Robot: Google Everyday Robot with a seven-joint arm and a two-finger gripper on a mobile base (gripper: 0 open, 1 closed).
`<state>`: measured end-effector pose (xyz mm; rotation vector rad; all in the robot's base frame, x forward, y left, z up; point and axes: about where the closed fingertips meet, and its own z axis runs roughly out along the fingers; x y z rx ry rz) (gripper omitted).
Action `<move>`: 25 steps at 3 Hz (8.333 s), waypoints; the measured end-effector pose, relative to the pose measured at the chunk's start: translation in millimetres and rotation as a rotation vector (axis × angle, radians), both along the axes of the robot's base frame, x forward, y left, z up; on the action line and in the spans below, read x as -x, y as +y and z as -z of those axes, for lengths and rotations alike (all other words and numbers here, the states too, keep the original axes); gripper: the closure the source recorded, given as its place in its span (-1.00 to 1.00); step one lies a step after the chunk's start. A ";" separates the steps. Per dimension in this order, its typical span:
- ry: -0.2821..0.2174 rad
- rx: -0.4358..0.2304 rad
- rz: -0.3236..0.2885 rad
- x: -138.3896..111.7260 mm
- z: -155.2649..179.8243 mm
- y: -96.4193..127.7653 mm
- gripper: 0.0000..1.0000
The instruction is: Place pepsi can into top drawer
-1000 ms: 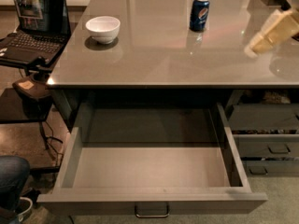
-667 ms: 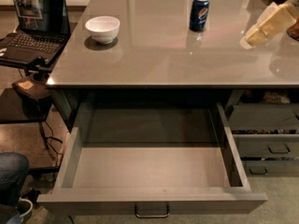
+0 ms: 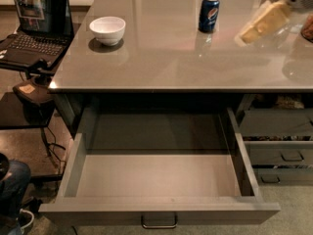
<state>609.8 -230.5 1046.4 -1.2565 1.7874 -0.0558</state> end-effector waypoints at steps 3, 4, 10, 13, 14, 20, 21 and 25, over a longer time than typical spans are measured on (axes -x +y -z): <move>-0.059 -0.236 0.087 -87.3 6.3 46.6 -1.00; -0.080 -0.287 0.100 -96.0 9.5 45.1 -1.00; -0.328 -0.659 0.377 -208.6 44.0 4.8 -1.00; -0.324 -0.639 0.500 -276.0 100.5 -16.9 -1.00; -0.352 -0.671 0.516 -304.5 95.1 -17.9 -1.00; -0.322 -0.728 0.490 -354.6 119.1 22.9 -0.16; -0.322 -0.728 0.490 -354.6 119.1 22.9 0.31; -0.107 -0.468 0.544 -207.7 61.6 -67.1 1.00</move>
Offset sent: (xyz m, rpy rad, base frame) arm 0.1358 0.0598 -0.0112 0.3598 -0.0883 -0.1783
